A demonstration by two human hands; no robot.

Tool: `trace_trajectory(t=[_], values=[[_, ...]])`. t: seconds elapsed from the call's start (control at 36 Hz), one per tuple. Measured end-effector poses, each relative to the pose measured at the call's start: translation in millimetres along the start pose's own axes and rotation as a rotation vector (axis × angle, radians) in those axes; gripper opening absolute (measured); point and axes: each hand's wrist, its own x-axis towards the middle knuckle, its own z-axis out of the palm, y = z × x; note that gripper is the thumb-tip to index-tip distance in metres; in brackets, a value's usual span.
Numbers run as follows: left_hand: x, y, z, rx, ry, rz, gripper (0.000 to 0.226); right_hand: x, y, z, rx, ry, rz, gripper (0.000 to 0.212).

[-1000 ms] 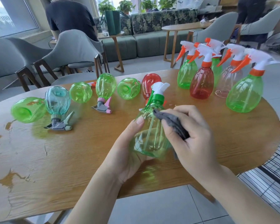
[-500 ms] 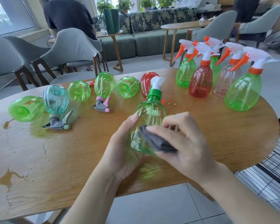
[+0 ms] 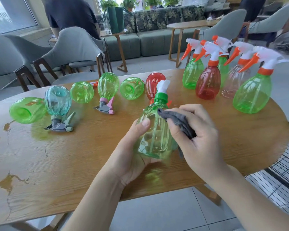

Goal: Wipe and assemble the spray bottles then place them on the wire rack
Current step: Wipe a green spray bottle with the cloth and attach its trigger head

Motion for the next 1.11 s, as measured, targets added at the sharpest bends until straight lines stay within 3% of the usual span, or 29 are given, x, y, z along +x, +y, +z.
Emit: trace_trajectory(t=[0.19,0.42,0.58,0.69,0.81,0.89,1.03,1.11], values=[[1,-1,3,0.018,0.036,-0.015,0.037,-2,-6,2,-0.013,0.003,0.031,0.019],[-3,2,5,-0.163,0.016,-0.11,0.056,-19,-14,10,-0.137,-0.11,-0.304,0.019],[-4,2,1,-0.145,0.045,-0.171,0.069,-25,-9,14,-0.18,-0.134,-0.428,0.023],[-5,5,4,-0.151,0.05,-0.152,0.064,-22,-5,12,-0.216,-0.145,-0.48,0.023],[0,5,6,-0.074,0.06,-0.023,0.051,-10,0,2,-0.211,-0.109,-0.382,0.025],[1,3,5,-0.024,0.048,0.021,0.059,2,4,-2,-0.169,-0.058,-0.215,0.026],[-1,0,5,-0.023,-0.02,0.019,0.046,11,9,-7,0.012,0.008,0.104,0.015],[-1,0,3,-0.058,0.005,0.006,0.045,5,5,-5,0.032,0.016,0.107,0.016]])
